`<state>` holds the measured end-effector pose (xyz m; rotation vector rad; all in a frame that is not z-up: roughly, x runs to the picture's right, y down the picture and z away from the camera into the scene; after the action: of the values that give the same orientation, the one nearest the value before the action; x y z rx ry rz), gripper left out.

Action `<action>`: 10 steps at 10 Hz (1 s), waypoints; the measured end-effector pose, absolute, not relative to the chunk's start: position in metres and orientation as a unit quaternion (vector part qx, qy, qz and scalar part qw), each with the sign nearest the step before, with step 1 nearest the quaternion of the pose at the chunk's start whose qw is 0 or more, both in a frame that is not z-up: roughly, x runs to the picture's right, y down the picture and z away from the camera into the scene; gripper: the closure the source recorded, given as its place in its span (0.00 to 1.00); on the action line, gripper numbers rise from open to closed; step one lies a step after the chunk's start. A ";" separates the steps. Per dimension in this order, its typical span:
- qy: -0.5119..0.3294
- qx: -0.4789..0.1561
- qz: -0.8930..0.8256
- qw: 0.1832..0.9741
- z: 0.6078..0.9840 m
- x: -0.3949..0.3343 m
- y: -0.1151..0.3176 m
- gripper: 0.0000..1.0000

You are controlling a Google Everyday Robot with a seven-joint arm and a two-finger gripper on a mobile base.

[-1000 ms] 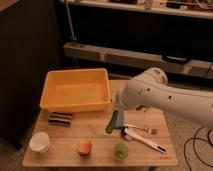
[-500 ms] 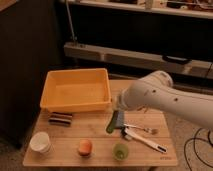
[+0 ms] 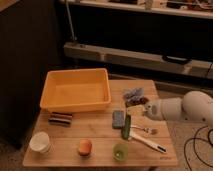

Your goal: Place pepper in plastic cup

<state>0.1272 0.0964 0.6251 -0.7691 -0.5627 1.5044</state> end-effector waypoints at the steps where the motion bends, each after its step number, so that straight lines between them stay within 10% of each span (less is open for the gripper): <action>1: -0.272 -0.346 0.653 0.616 0.623 0.138 0.100 1.00; 10: -0.373 -0.400 0.615 0.569 0.654 0.140 0.139 1.00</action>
<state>0.1396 0.1388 0.6544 -0.9398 -0.8752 1.4437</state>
